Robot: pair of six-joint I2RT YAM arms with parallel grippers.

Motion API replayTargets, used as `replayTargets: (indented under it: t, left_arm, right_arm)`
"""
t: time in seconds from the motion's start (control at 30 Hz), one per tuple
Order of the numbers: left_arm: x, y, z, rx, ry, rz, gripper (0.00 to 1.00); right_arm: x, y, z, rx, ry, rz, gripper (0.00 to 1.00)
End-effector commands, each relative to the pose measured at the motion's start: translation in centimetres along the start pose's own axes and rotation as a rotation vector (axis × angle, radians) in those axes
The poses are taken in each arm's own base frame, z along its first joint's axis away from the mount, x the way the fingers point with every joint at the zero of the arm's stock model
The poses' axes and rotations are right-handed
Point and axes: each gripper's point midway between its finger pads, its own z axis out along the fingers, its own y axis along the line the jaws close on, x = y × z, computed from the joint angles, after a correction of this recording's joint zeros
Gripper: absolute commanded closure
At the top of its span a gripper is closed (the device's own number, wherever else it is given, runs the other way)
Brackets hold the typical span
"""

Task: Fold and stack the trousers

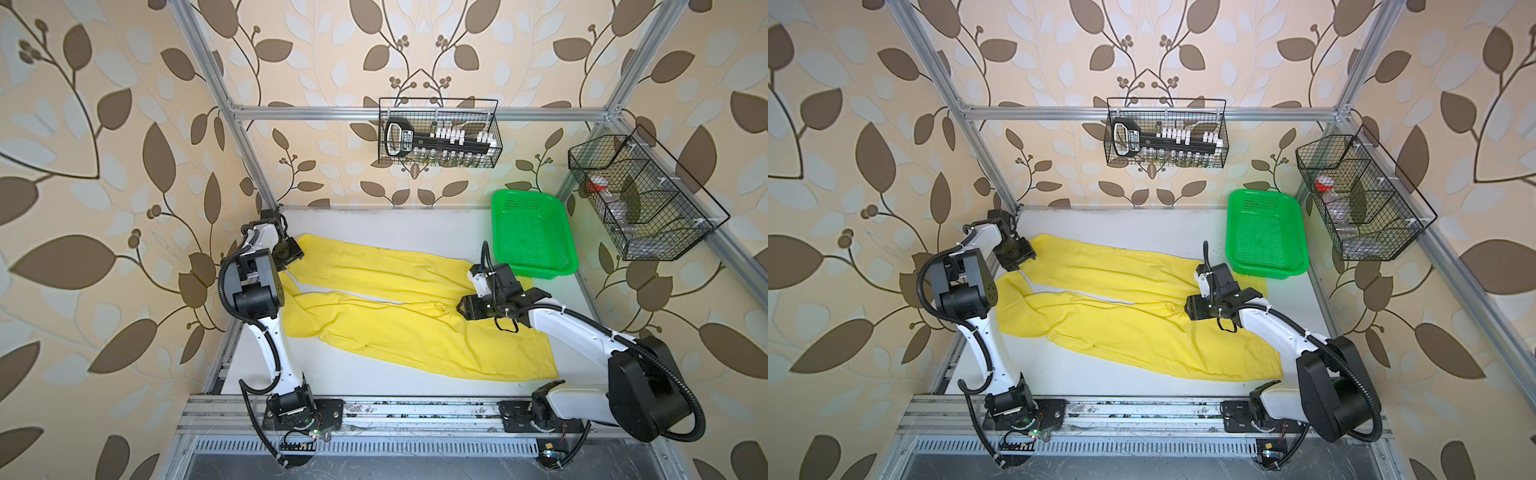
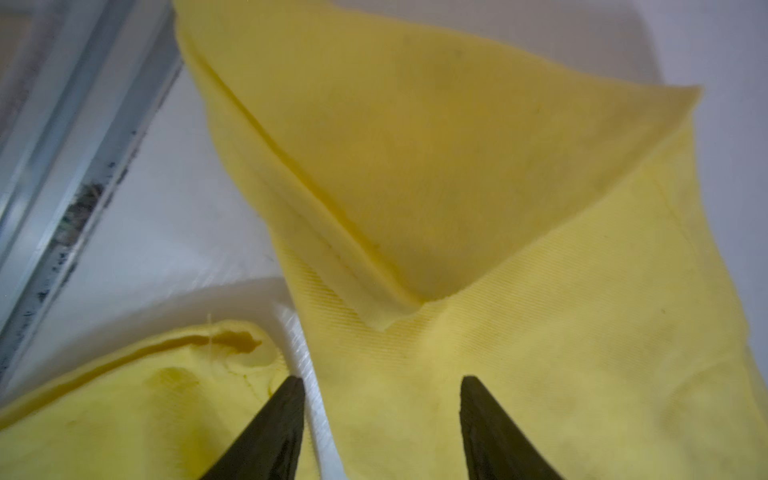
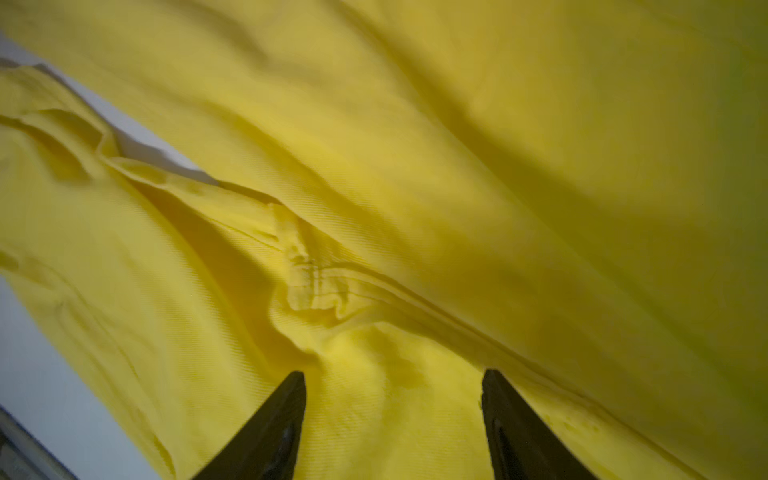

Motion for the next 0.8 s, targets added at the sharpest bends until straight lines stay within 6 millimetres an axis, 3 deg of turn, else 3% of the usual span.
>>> replayTargets:
  t: [0.0,0.17,0.5,0.6,0.77]
  left_arm:
    - [1.0,-0.5,0.8,0.016,0.052,-0.024,0.44]
    - [2.2,0.3,1.5,-0.021,0.096,-0.014,0.52]
    - [5.2,1.0,2.4,-0.02,0.184,-0.007,0.86]
    - [6.1,0.8,2.2,-0.022,0.207,0.012,0.88]
    - [7.7,0.2,1.7,-0.013,0.238,0.029,0.89]
  right_arm:
    - [1.7,-3.9,-0.8,0.161,0.017,0.176,0.31]
    - [2.7,-8.3,-1.6,0.274,-0.021,0.356,0.3]
    - [3.7,-12.5,0.9,0.366,0.02,0.477,0.32]
    - [4.2,-13.8,0.9,0.398,0.038,0.535,0.4]
    - [5.4,-16.6,-0.9,0.495,0.061,0.6,0.36]
